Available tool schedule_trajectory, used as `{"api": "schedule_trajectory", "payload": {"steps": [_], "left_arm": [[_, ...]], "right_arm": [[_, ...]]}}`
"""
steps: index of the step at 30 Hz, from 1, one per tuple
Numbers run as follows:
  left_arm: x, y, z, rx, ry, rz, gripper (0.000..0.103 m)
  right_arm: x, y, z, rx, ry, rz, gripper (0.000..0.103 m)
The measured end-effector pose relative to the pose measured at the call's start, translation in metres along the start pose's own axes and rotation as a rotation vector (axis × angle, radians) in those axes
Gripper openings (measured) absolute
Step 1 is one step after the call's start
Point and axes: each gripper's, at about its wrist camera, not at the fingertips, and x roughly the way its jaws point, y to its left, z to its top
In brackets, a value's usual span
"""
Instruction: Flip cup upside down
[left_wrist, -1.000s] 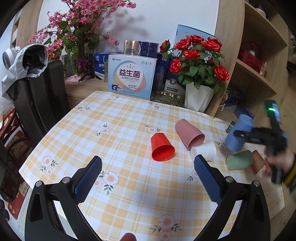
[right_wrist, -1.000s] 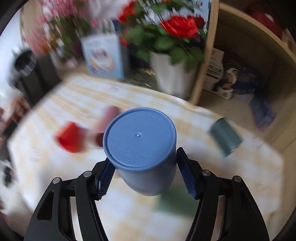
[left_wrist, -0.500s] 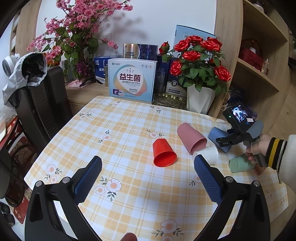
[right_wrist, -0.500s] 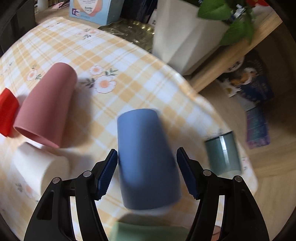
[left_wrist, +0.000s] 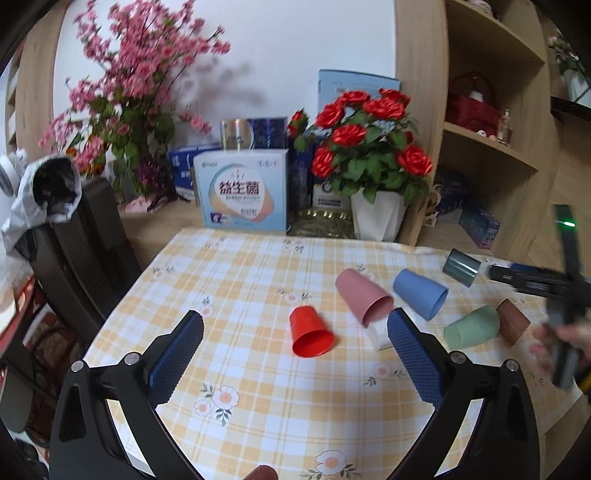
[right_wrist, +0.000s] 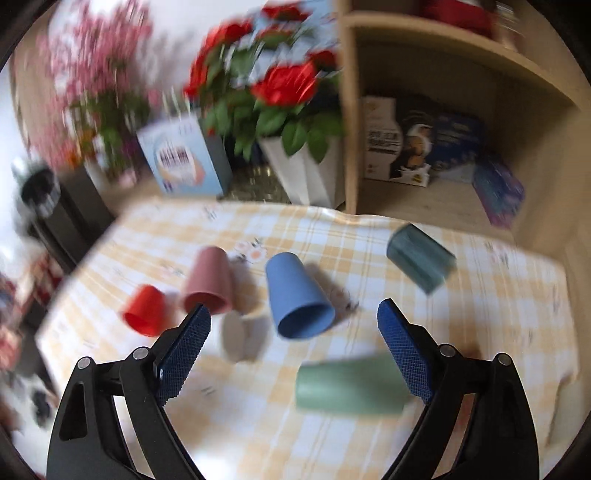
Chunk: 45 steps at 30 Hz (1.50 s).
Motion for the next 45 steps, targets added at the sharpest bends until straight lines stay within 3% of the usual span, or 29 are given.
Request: {"api": "schedule_trajectory", "payload": {"steps": [5, 10, 16, 22, 33, 45], "left_arm": [[-0.021, -0.022, 0.008, 0.052, -0.024, 0.02, 0.097], [-0.048, -0.041, 0.012, 0.073, -0.056, -0.008, 0.097], [-0.081, -0.06, 0.012, 0.088, -0.08, -0.039, 0.097], [-0.112, -0.071, 0.006, 0.086, -0.128, -0.089, 0.097], [-0.126, -0.102, -0.008, 0.152, -0.127, -0.079, 0.097], [-0.138, -0.108, -0.013, 0.156, -0.154, -0.097, 0.097]], "right_arm": [[-0.091, -0.021, -0.029, 0.125, -0.129, 0.033, 0.089], [-0.18, -0.011, -0.054, 0.094, -0.274, -0.145, 0.089], [-0.24, -0.008, -0.081, 0.11, -0.326, -0.277, 0.089], [-0.261, 0.001, -0.102, 0.127, -0.298, -0.344, 0.089], [-0.269, 0.019, -0.115, 0.109, -0.263, -0.358, 0.089], [-0.277, 0.032, -0.115, 0.08, -0.274, -0.367, 0.089]]}}
